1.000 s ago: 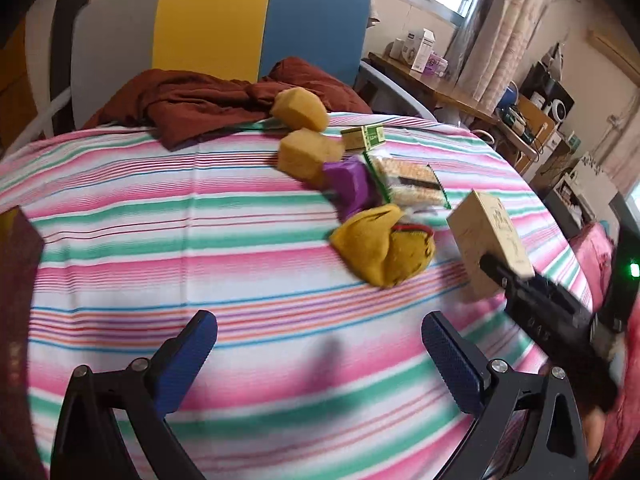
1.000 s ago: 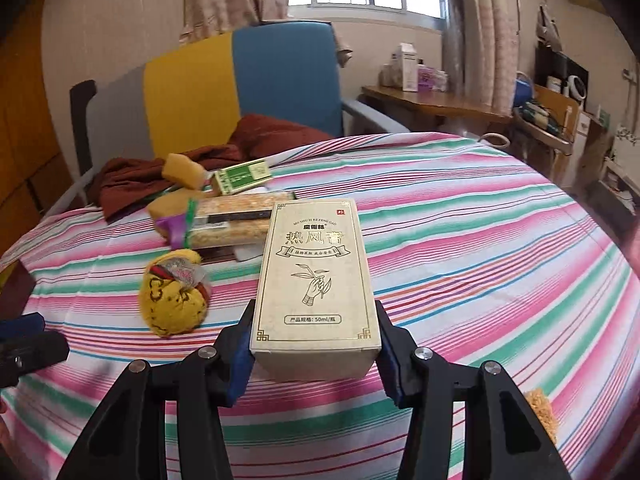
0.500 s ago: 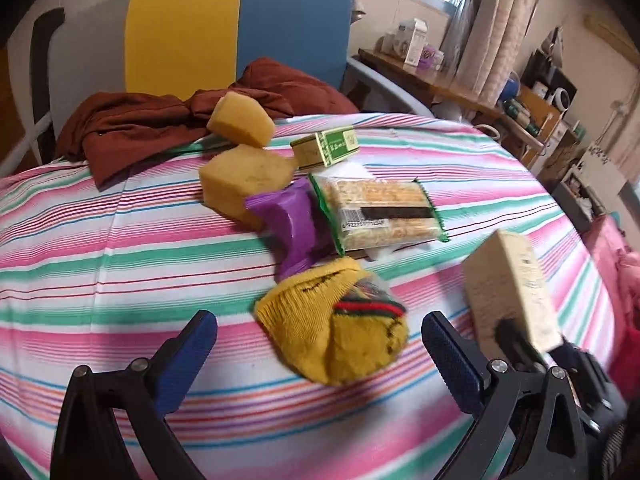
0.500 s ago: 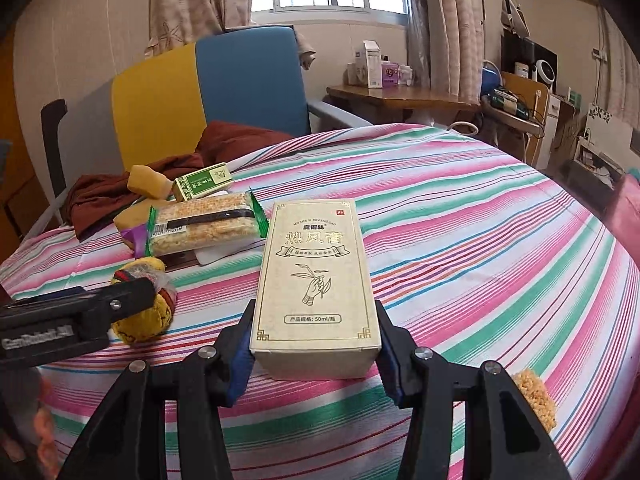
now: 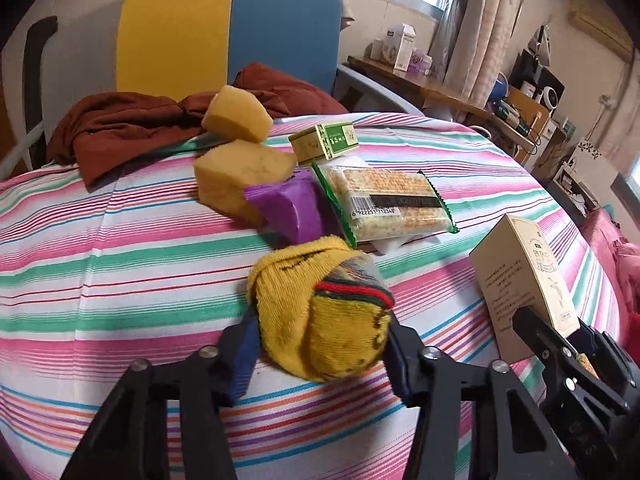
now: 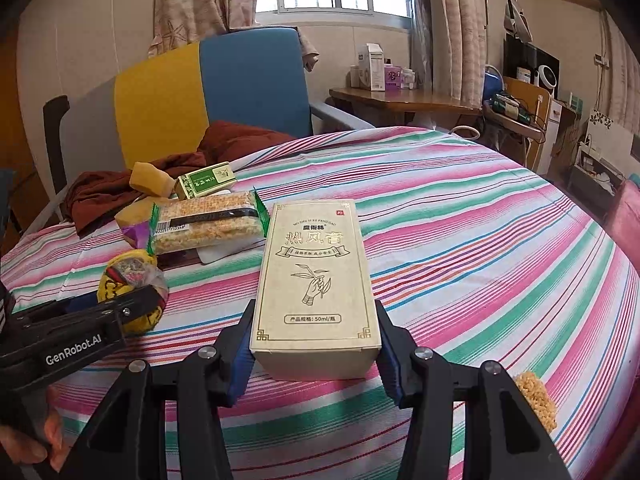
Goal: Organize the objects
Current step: 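Grasp the cream boxed product with the right gripper while the left grasps the yellow sock, then carry the box and yellow sock into the gold tray and open both grippers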
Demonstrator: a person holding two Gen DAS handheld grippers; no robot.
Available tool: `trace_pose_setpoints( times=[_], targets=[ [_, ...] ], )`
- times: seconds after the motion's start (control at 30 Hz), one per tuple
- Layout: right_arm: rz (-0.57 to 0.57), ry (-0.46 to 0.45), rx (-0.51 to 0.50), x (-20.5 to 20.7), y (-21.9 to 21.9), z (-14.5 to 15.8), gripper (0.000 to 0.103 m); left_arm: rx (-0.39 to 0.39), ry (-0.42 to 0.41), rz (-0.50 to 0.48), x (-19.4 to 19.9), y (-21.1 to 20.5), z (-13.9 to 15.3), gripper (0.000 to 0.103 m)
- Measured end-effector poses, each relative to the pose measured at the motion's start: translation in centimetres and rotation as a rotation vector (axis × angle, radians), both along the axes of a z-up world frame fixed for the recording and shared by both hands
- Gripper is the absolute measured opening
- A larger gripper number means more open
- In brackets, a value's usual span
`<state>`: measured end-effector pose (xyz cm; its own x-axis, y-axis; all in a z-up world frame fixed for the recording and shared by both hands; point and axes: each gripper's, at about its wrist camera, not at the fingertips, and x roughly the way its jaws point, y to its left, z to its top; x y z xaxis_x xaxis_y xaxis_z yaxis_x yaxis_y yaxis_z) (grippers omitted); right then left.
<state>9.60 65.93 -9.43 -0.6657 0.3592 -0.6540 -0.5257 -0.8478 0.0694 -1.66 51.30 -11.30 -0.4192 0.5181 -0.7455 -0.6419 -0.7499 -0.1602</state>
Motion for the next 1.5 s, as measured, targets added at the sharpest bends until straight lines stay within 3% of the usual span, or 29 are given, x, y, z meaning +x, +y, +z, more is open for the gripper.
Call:
trace_pose_setpoints(
  times=[0.37, 0.7, 1.1, 1.5],
  targets=[
    [0.002, 0.01, 0.048, 0.1, -0.7, 0.5, 0.052, 0.071, 0.011, 0.092, 0.3, -4.3, 0.3, 0.048],
    [0.051, 0.046, 0.092, 0.9, -3.8, 1.4, 0.052, 0.112, 0.095, 0.06, 3.2, -7.8, 2.1, 0.047],
    [0.195, 0.03, 0.039, 1.4, -10.3, 1.7, 0.052, 0.122, 0.056, 0.077, 4.8, -14.6, 2.8, 0.047],
    [0.386, 0.056, 0.007, 0.2, -19.1, 4.6, 0.052, 0.211, 0.102, 0.105, 6.7, -23.0, 7.3, 0.047]
  ],
)
